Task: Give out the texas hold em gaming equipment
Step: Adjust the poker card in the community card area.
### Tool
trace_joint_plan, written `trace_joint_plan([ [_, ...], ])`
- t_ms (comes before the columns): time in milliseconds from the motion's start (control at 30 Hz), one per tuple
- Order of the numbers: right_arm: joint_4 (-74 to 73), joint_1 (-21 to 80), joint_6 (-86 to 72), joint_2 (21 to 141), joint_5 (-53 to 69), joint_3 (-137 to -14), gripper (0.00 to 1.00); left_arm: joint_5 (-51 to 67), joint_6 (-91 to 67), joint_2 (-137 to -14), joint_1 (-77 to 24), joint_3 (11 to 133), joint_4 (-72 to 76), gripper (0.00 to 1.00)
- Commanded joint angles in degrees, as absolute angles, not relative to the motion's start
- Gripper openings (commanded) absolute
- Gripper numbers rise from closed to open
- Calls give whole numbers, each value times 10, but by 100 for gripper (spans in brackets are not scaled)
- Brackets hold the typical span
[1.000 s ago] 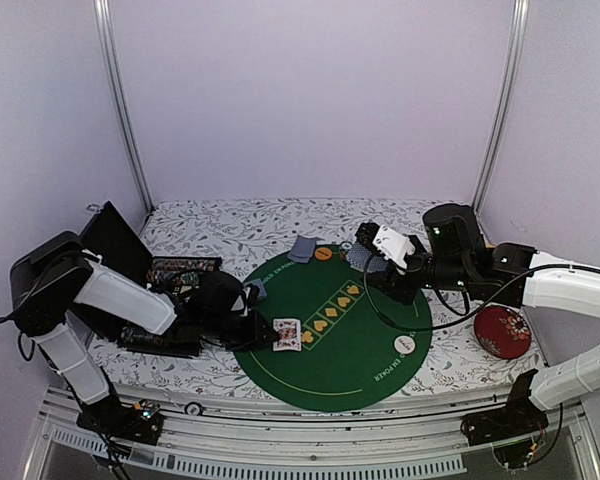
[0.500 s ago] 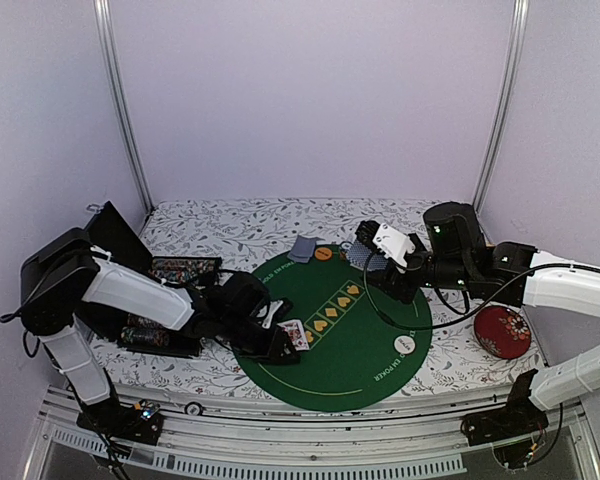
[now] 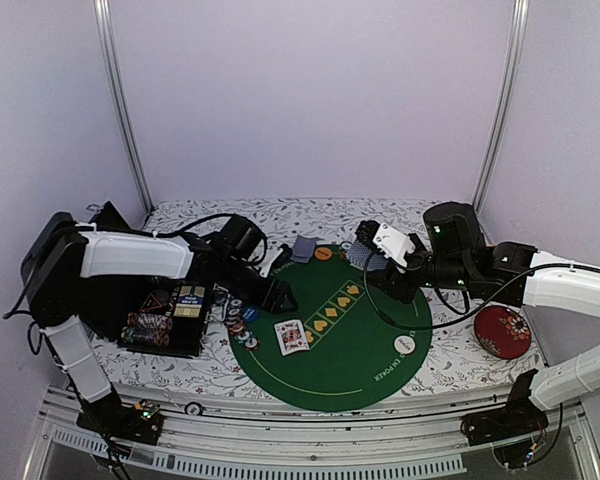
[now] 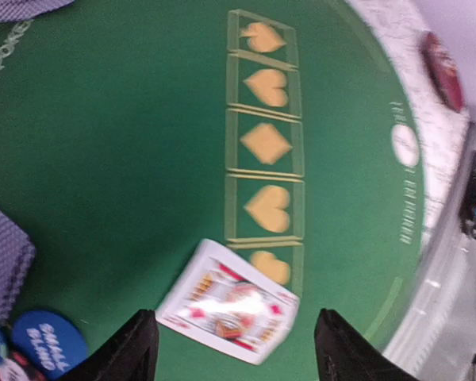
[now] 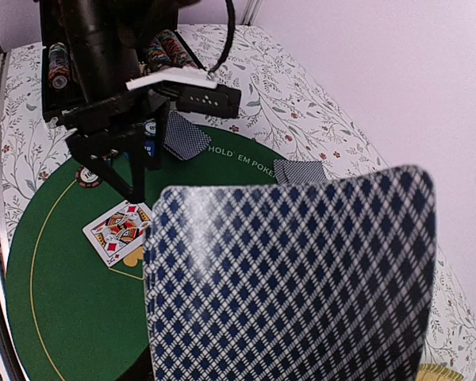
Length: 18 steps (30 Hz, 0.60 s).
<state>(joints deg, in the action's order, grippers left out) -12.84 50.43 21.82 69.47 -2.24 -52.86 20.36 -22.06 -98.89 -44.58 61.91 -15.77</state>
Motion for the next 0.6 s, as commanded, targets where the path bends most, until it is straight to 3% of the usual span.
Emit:
trace_joint_plan([
  [0,-112,501,210,680,-22,-525,45,148,-96,-1073,-437,679,-266,73],
  [233,-113,501,209,676,-25,-522,45,155,-57,-1121,-442,710,-267,73],
  [567,-113,501,205,672,-26,-515,45,228,-51,-1108,-466,665,-263,60],
])
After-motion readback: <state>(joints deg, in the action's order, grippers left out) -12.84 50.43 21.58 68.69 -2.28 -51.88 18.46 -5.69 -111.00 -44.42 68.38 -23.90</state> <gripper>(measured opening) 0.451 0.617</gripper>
